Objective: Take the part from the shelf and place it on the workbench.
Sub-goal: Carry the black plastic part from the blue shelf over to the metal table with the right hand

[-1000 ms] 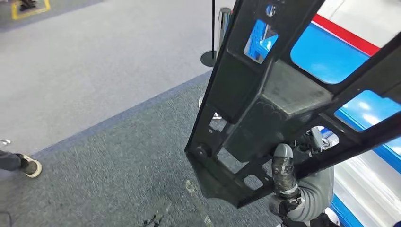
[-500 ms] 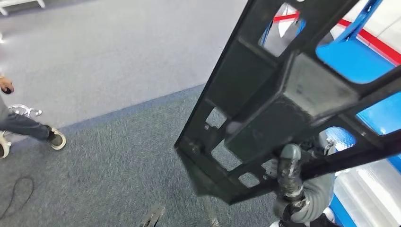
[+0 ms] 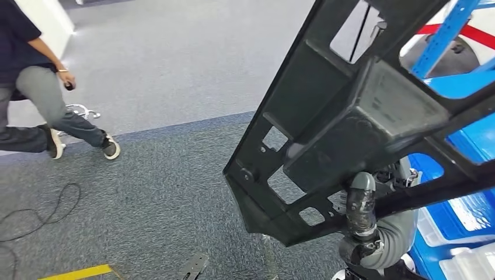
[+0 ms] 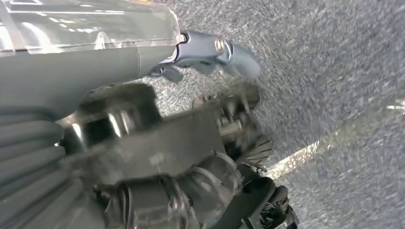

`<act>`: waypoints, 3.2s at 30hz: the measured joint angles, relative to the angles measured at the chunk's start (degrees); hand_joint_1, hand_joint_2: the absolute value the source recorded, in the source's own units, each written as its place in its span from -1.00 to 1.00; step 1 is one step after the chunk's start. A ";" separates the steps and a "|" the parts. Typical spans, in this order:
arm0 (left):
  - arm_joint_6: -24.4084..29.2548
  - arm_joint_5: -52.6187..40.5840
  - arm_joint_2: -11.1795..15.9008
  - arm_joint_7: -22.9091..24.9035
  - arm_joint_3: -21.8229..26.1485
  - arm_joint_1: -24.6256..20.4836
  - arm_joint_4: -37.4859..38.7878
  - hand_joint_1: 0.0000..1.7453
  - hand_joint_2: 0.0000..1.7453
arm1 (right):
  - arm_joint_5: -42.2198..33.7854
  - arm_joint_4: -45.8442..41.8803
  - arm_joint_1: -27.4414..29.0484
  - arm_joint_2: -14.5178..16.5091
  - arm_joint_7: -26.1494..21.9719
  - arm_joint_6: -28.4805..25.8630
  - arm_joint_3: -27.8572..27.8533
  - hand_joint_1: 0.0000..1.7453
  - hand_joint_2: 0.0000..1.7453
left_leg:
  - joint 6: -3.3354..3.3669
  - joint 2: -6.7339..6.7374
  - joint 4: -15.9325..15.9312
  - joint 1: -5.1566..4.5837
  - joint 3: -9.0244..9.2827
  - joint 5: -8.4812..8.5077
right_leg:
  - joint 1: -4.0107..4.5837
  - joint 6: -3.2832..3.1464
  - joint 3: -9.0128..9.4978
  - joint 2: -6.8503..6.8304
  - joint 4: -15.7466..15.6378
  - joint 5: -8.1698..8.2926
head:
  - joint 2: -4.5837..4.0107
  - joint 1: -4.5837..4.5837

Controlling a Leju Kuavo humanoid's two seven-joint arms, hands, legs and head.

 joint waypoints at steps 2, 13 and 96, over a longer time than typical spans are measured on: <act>0.01 0.01 -0.03 0.01 0.00 -0.27 0.01 -1.00 1.00 | 0.02 0.03 -0.02 0.20 -0.10 -0.04 0.01 1.00 1.00 | -0.47 3.71 5.95 -0.08 -2.90 -2.89 | 0.19 -0.44 0.19 -1.70 -0.08 -0.09 | 0.00 -0.42; -0.07 0.82 0.59 0.17 0.00 -0.21 0.08 -1.00 1.00 | -0.79 0.39 -1.92 1.19 -1.05 -0.86 0.45 1.00 1.00 | 2.75 8.72 -3.45 -2.00 1.97 1.21 | 1.57 0.08 1.97 -9.77 -1.51 -0.96 | 0.01 -0.50; 0.51 -1.39 -0.59 2.49 -1.36 -0.11 0.78 -1.00 1.00 | -0.51 1.80 -0.33 1.66 -1.02 -0.45 1.36 1.00 1.00 | 0.20 4.28 7.98 -0.49 -2.17 -5.73 | 1.03 -1.03 0.46 -3.06 -1.46 0.29 | 0.01 -0.19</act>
